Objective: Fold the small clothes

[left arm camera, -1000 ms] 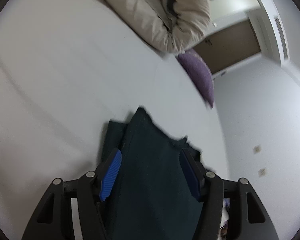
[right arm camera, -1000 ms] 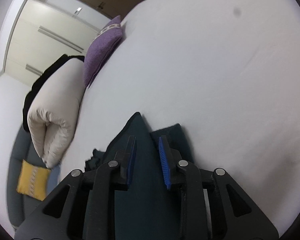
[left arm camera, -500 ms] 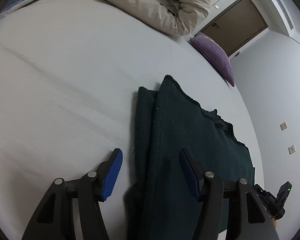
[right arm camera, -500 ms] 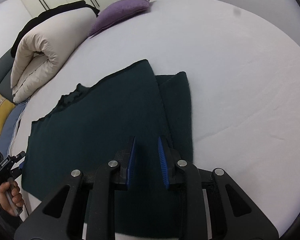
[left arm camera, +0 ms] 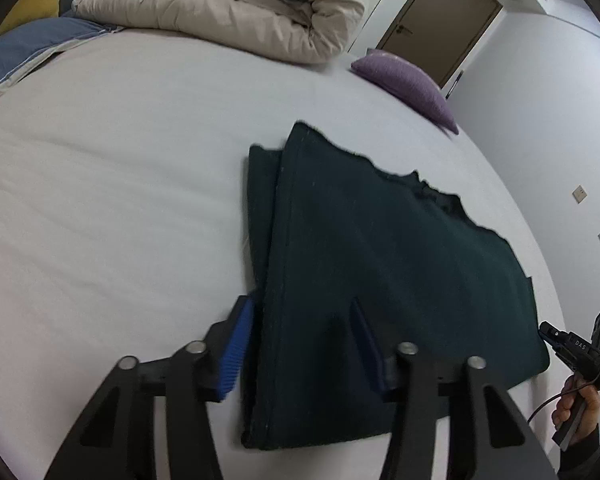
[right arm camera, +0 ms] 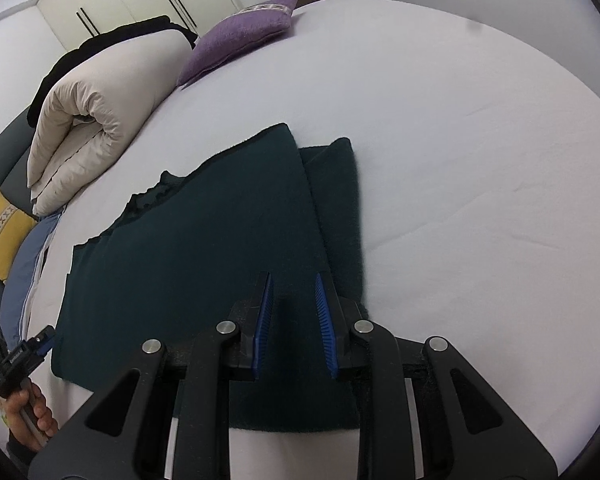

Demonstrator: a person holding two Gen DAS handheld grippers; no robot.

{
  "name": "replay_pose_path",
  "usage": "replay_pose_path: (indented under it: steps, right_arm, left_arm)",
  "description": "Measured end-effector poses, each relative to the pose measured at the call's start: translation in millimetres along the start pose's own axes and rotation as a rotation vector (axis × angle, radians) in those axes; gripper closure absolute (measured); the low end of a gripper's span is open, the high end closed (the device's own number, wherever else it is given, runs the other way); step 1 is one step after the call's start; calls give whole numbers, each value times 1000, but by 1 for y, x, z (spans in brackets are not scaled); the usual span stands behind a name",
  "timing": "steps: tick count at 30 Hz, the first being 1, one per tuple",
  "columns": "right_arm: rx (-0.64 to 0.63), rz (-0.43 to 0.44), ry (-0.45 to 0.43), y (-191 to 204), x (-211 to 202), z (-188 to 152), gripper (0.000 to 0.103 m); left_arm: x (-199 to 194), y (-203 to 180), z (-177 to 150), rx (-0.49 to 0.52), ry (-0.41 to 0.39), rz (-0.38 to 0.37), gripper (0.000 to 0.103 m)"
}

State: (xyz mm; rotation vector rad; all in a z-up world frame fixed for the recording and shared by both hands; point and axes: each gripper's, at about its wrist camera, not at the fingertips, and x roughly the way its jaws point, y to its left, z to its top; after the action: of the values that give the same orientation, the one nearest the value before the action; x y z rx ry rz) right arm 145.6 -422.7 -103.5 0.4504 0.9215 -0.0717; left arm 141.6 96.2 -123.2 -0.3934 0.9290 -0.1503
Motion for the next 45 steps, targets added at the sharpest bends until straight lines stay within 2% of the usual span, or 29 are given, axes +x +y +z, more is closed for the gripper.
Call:
replay_pose_path:
  steps: [4,9,12,16,20,22,23,24,25,26,27,30,32,33,35,36,37,38,45]
  right_arm:
    - [-71,-29,34,6,3,-9,82]
    - [-76,-34,27,5,-4,-11,85]
    - [-119,-73,44,7,-3,-15,97]
    - [-61,-49,23,-7,-12,-16,103]
    - [-55,-35,-21,-12,-28,-19,103]
    - [-61,15,-70,-11,-43,-20,100]
    - [-71,21,-93,-10,-49,-19,99]
    - [-84,10,-100,-9,-52,-18,89]
    - [-106,-9,-104,-7,-53,-17,73]
    - [-126,-20,-106,-5,-53,-16,65]
    - [-142,-23,-99,-3,-52,-16,62]
    - [-194,-53,-52,3,-40,-17,62]
    - [-217,-91,-15,5,-28,-20,67]
    - [-224,-115,3,5,-23,-22,73]
    - [-243,-147,16,6,-18,-26,79]
    - [-244,-149,17,6,-18,-27,84]
    - [-244,-153,13,5,-20,-28,93]
    - [-246,-159,9,5,-22,-29,97]
    - [-251,-182,-65,14,-49,-34,98]
  left_arm:
    - [-1,1,-6,37,1,34,71]
    - [-6,-2,-10,79,-1,56,82]
    - [-4,-1,-12,89,7,60,89]
    - [-6,0,-13,88,9,52,96]
    - [-9,0,-13,92,11,39,95]
    - [-13,0,-13,78,1,22,94]
    - [-15,0,-13,73,-5,19,89]
    - [-16,0,-13,70,-9,18,82]
    - [-17,-1,-13,69,-11,17,77]
    - [-17,-2,-14,72,-13,15,76]
    - [-17,-4,-15,81,-13,20,73]
    - [-13,-8,-19,115,-5,43,72]
    - [-9,-7,-21,118,5,47,72]
    - [-8,-7,-21,120,7,48,73]
    - [-8,-7,-21,124,8,51,80]
    - [-8,-8,-21,132,9,54,86]
    - [-7,-8,-21,136,11,55,92]
    - [-8,-8,-22,139,11,55,94]
    - [-15,-11,-23,162,-2,66,97]
